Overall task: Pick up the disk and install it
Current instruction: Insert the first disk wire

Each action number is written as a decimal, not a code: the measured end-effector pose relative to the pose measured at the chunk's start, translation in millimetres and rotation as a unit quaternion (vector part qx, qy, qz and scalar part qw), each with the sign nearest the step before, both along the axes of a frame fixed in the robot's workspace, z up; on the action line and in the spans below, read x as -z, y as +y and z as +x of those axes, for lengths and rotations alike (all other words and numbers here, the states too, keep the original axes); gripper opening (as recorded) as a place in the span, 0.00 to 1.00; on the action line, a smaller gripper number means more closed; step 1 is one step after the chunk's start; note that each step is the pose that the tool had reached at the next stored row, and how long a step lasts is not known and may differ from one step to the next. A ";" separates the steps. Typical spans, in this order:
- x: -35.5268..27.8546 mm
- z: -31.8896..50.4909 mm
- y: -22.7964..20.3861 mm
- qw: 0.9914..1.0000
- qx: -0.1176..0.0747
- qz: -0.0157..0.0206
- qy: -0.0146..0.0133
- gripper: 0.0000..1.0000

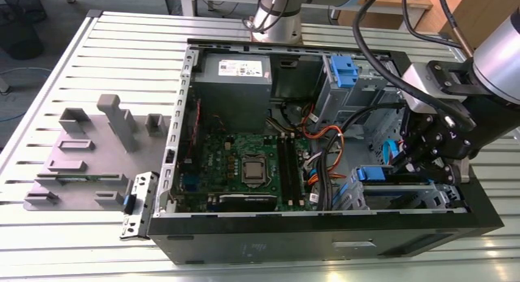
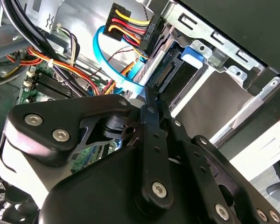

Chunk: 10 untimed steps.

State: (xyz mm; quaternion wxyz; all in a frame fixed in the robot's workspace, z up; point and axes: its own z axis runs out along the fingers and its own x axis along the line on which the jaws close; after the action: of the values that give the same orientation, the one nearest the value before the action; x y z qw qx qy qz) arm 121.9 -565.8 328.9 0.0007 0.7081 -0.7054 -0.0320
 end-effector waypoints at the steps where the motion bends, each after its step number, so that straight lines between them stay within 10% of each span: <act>1: 0.2 0.0 0.0 1.000 0.000 0.000 0.000 0.16; 10: -1.3 0.0 0.0 1.000 0.000 0.000 0.000 0.29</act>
State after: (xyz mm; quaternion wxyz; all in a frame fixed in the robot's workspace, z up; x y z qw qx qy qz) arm 121.9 -565.8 330.2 0.0009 0.7081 -0.7054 -0.0318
